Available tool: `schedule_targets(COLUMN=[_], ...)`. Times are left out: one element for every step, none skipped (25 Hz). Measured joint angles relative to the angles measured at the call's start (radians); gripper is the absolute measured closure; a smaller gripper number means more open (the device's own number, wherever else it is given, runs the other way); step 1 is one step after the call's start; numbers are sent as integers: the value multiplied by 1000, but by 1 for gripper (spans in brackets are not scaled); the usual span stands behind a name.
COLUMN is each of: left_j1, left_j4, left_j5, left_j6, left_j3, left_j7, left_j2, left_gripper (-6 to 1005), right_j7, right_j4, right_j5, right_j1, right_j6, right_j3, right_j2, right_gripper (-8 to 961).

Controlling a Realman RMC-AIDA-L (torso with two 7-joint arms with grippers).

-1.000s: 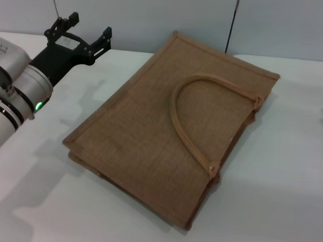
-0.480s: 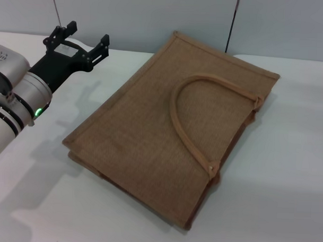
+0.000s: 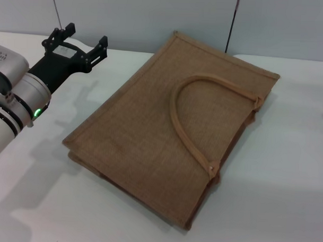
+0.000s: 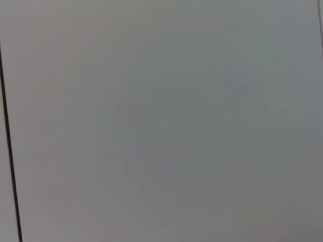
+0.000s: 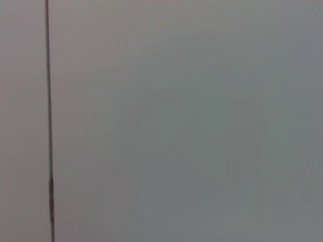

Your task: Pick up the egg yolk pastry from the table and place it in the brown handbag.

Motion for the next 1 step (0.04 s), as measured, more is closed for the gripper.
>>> schedule_targets(left_j1=[-3], left_j4=[-6], left_j5=[-3], left_j6=[0], left_j3=[0], left_j7=[0], left_j2=[0], left_gripper=[123], right_j7=[0], right_j4=[0], right_j5=[0], right_j1=[2], right_j6=[10], right_j3=[0], right_j2=[0], right_gripper=[59])
